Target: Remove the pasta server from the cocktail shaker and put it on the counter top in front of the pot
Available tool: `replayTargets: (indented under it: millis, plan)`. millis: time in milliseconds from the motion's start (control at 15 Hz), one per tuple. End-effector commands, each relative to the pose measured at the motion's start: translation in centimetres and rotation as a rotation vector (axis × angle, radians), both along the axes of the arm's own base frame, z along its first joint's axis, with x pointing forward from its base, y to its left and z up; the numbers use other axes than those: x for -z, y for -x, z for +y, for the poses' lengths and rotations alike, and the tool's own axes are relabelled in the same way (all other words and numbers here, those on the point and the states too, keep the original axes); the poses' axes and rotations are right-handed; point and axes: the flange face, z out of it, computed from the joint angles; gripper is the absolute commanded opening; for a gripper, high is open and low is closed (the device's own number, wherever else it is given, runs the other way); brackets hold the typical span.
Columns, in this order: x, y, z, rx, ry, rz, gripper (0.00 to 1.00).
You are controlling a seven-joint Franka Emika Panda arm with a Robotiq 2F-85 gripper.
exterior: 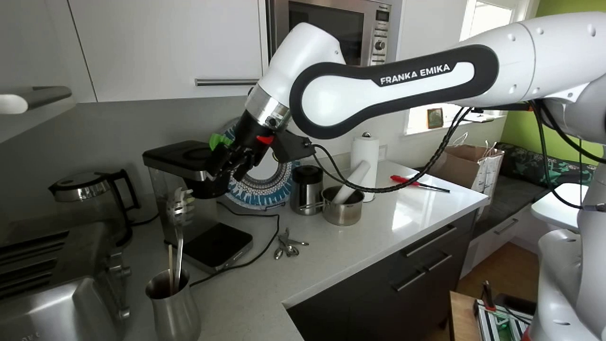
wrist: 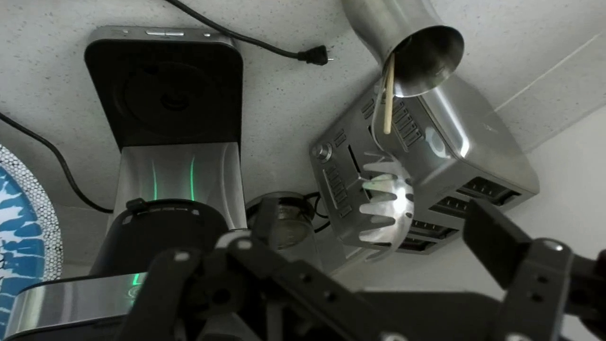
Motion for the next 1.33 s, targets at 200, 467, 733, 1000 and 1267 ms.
replayTargets:
  millis: [200, 467, 733, 1000, 1267]
  plan:
    - [0.2, -3.8, -0.4, -0.046, -0.11, 0.085, 0.98]
    - [0.8, -5.7, -1.1, -0.071, -0.131, 0.095, 0.91]
    - [1.8, -7.3, -1.0, -0.133, -0.172, 0.114, 0.67]
    - [2.7, -8.7, -0.8, -0.184, -0.186, 0.098, 0.58]
    - [3.0, -9.5, -0.2, -0.251, -0.229, 0.095, 0.35]
